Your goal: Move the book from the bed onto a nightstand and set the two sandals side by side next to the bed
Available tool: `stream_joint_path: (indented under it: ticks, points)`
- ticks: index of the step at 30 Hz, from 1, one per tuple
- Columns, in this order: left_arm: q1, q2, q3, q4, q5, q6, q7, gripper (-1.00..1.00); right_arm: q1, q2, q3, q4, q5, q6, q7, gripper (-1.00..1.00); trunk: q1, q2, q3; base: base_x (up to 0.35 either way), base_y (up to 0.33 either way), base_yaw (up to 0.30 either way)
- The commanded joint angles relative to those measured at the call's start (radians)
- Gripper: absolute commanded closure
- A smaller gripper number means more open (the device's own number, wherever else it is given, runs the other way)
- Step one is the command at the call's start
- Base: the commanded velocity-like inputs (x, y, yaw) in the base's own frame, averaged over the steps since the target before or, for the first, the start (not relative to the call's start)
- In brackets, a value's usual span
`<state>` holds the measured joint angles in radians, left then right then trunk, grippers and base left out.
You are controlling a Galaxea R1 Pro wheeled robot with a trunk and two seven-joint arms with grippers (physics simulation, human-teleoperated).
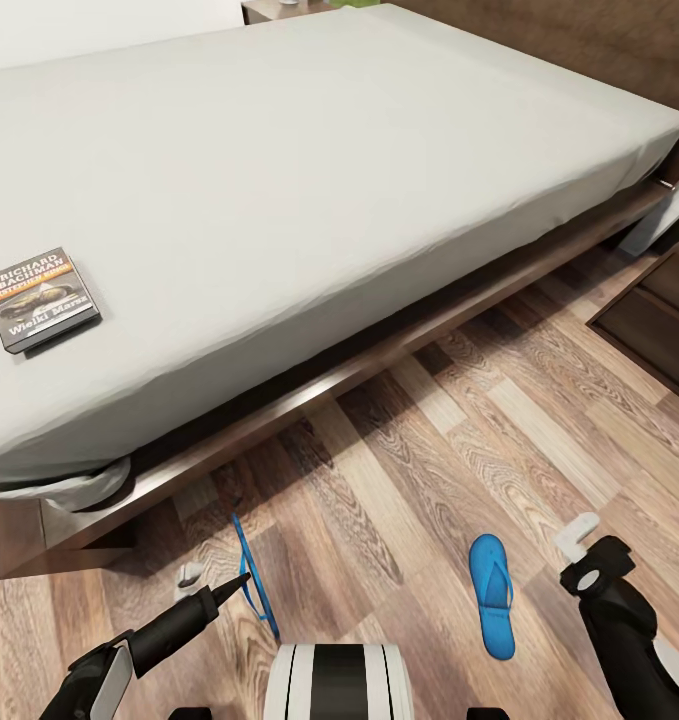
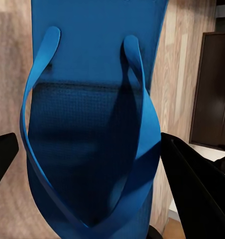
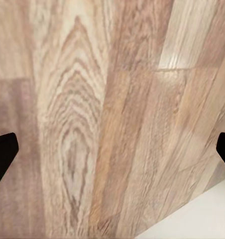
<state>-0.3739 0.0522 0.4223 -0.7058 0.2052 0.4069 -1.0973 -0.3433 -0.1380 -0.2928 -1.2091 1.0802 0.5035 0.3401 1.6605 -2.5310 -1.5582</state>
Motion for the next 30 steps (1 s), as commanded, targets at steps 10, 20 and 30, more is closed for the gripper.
stream_joint_path:
  ticks: [10,20,30]
  points:
    - [0.0,0.0,0.001,0.0,0.003,0.009,-0.003,1.0,0.0,-0.099,-0.006,-0.002,0.017,0.002,0.011,-1.0,0.0,0.0,-0.001,0.0,0.0,0.0]
    - [0.0,0.0,0.001,0.0,0.003,0.009,-0.004,1.0,0.0,-0.142,0.001,0.052,0.062,-0.038,0.015,-1.0,0.0,0.0,-0.001,0.0,0.0,0.0]
    - [0.0,0.0,-0.003,0.0,0.003,0.009,-0.003,1.0,0.0,-0.142,0.006,0.064,0.982,-0.2,0.008,-1.0,0.0,0.0,-0.001,0.0,0.0,0.0]
